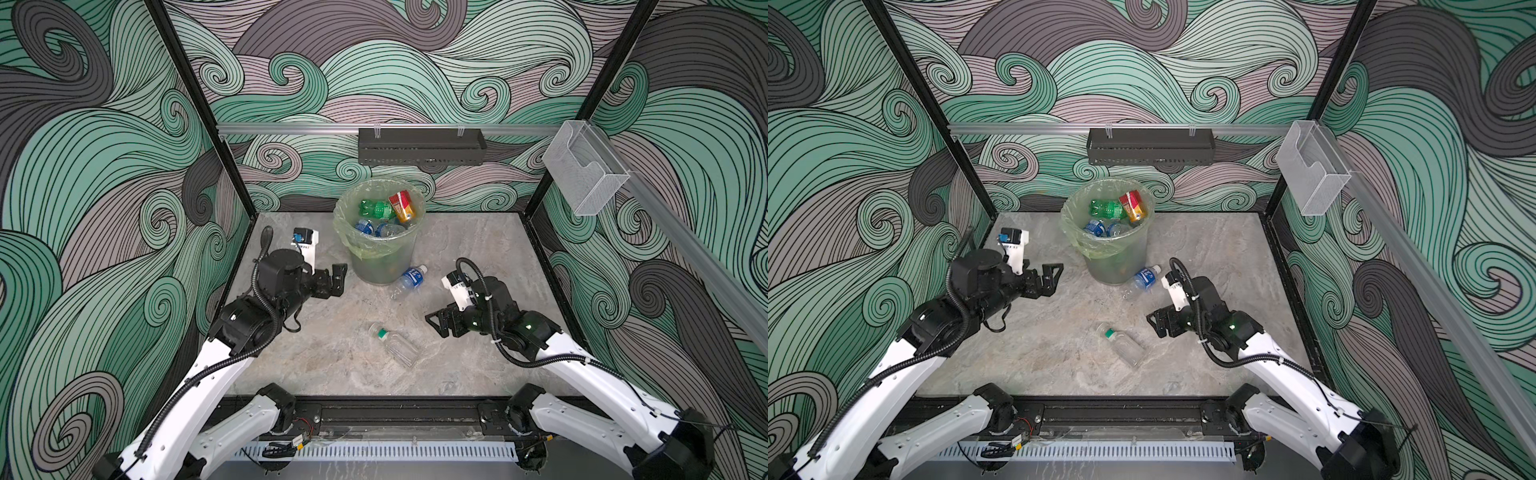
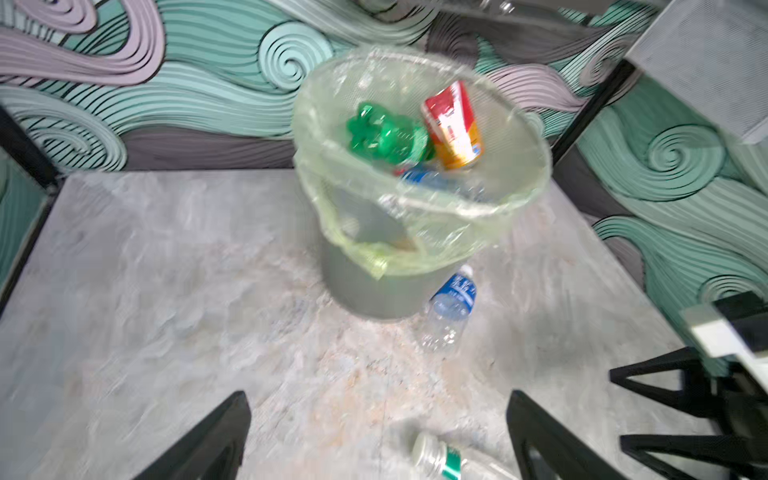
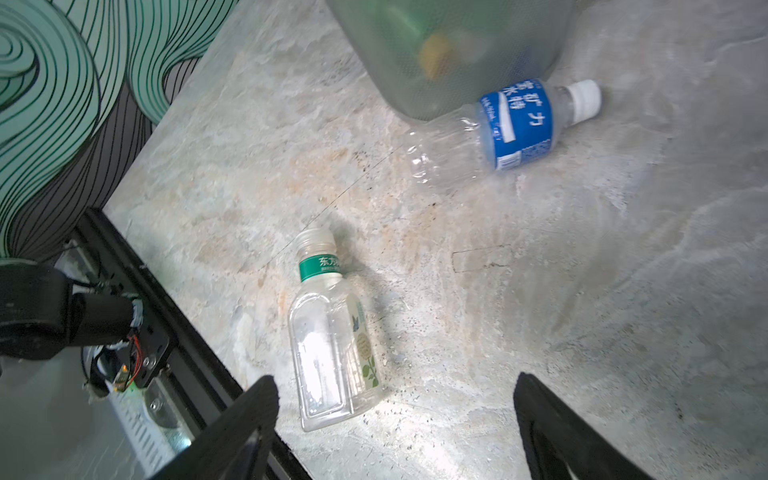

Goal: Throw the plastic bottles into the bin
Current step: 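Grasp the green-labelled clear bottle with the right gripper while the left withdraws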

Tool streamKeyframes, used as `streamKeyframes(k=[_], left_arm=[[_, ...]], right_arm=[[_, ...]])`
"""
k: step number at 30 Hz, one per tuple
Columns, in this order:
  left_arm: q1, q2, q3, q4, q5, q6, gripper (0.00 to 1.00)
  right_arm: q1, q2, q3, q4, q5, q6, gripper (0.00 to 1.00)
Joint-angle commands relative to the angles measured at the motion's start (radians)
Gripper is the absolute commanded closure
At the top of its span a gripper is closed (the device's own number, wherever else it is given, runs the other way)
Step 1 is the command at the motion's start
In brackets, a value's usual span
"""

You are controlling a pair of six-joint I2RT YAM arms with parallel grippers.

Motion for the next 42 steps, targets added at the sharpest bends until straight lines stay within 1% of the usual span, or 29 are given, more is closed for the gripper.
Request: streamKeyframes(k=[1,5,11,19,24,28,37,42], left_arm=[[0.015,-0.080,-0.078,-0.099,-0.107,-0.042,0.01],[0.022,-0.154,-0.175,-0.145,-0.121,-0.093,0.02],[0.033,-0.233,-0.291,-0.158,-0.158,-0.119,0.01],[0.040,-0.239,-0.289,-0.164,-0.164,-0.106,0.01],[0.041,-0.240,-0.290,-0.161,-0.160,-0.108,0.01],[0.041,-0.245,-0.291,-0.164,-0.162,-0.108,0.01],[0.043,-0.238,-0.291,-0.162,-0.164,-0.108,0.01],[0.043,-0.236,-0.291,-0.163,-0.164,-0.109,0.01]], right_arm=[[0.051,0.069,0.040,-0.025,-0.061,-0.051,0.11],[0.130,0.144,0.054,-0.038,-0.052,-0.068,0.11],[0.222,0.236,0.087,-0.027,0.018,-0.059,0.09],[0.320,0.420,0.154,-0.003,0.085,-0.051,0.09],[0.376,0.550,0.216,-0.023,0.146,-0.051,0.12],[0.402,0.609,0.229,-0.008,0.182,-0.032,0.14],[0.414,0.669,0.225,0.011,0.237,0.020,0.24],[0.413,0.659,0.220,0.018,0.261,0.028,0.34]])
